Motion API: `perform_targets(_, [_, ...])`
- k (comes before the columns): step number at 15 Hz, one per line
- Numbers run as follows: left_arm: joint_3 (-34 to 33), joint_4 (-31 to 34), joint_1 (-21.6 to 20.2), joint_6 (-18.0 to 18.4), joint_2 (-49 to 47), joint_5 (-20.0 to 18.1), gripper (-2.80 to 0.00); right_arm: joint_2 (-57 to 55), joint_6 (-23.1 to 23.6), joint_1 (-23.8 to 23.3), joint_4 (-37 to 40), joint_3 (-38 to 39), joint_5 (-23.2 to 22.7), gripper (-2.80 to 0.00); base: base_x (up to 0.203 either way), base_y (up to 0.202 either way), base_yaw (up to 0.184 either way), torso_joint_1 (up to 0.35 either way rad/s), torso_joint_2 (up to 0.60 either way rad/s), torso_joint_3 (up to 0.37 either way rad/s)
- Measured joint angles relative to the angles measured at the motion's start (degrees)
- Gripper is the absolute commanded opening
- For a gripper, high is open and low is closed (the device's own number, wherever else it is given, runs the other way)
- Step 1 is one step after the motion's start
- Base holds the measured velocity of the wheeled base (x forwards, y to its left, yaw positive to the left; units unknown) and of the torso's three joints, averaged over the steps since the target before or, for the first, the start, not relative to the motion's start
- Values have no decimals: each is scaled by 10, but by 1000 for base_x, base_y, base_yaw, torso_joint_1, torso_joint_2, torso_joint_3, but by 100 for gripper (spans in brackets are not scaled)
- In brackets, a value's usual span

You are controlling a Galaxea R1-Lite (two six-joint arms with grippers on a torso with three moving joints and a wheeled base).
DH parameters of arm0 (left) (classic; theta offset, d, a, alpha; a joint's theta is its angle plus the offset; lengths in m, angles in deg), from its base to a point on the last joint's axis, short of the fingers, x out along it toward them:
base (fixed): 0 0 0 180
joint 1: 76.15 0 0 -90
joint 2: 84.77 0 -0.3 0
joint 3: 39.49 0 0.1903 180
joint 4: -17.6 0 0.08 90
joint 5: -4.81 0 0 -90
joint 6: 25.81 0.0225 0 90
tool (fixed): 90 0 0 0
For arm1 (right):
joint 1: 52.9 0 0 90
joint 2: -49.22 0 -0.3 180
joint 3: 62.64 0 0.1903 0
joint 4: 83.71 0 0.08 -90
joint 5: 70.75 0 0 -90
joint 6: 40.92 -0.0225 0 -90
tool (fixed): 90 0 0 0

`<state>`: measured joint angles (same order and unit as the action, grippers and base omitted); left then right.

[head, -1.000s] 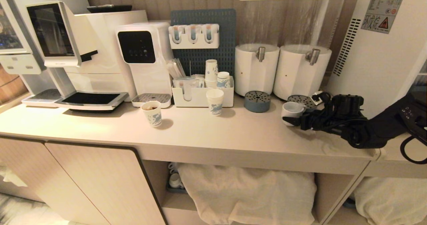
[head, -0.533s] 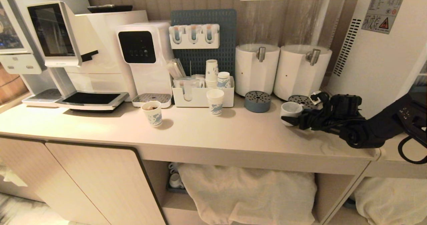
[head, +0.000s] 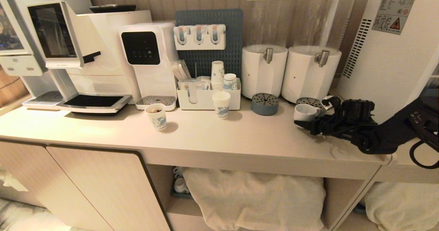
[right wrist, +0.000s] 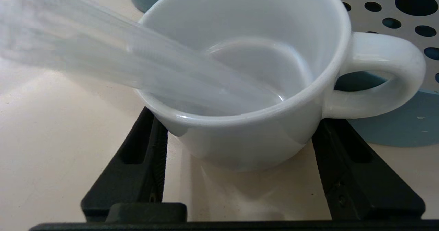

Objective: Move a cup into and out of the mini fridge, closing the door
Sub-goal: Put the ceramic cup in the freezer

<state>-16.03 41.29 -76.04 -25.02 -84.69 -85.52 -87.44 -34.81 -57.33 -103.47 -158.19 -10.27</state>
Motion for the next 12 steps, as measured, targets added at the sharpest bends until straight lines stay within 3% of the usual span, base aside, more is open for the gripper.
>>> perform_targets(12, [0, 0, 0, 0, 0, 0, -280, 62, -35, -14, 4, 43, -9, -280, 0, 0, 0, 0, 0, 0])
